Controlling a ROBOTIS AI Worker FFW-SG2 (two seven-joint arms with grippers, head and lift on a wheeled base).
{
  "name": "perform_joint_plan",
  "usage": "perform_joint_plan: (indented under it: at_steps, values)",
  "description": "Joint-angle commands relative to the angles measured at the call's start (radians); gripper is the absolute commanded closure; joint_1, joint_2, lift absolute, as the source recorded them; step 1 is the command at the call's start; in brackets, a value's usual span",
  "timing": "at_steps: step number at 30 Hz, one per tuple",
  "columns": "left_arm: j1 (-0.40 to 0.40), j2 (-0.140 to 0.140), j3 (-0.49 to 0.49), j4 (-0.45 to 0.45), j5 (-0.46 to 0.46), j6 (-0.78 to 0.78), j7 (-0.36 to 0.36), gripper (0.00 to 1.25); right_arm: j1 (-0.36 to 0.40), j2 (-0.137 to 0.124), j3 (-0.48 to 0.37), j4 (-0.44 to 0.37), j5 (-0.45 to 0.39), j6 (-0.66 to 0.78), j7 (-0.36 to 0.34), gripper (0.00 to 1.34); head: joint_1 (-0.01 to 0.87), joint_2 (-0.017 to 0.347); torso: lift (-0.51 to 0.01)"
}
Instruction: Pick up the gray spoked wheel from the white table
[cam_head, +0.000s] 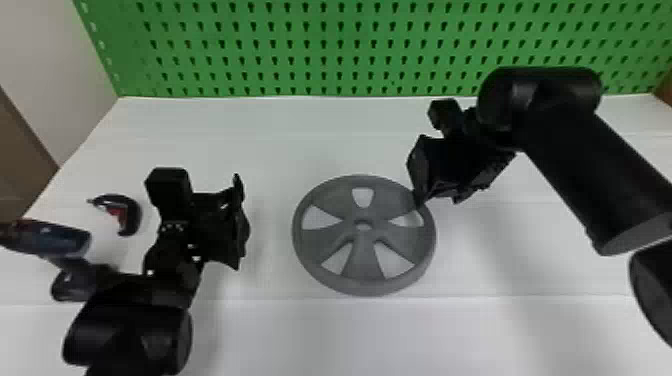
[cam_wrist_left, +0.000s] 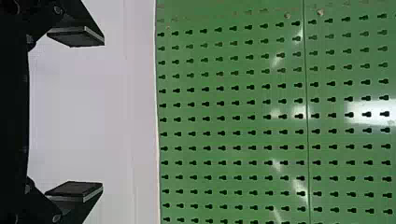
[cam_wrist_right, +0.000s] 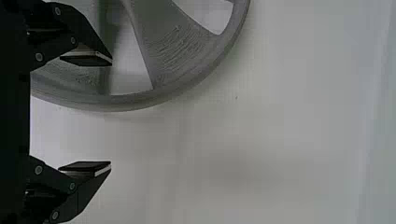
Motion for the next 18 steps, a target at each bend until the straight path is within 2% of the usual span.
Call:
perform_joint_plan:
  at_steps: [1, 11, 18]
  values:
    - [-0.006, 0.001, -0.003, 0.0, 0.001, 0.0, 0.0, 0.18, 0.012, 0.004, -0.024, 0.001, 0.058, -0.002, 0.03, 0.47, 0.77, 0.044, -0.098]
    - [-0.015, -0.001, -0.001, 0.0, 0.008, 0.0, 0.0, 0.18, 0.041, 0.016, -0.073, 0.001, 0.117, -0.003, 0.065, 0.47, 0.77, 0.044, -0.098]
    - [-0.015, -0.001, 0.0, 0.0, 0.01, -0.003, 0.002, 0.18, 0.046, 0.027, -0.053, -0.001, 0.146, -0.011, 0.082, 0.47, 0.77, 0.044, -0.098]
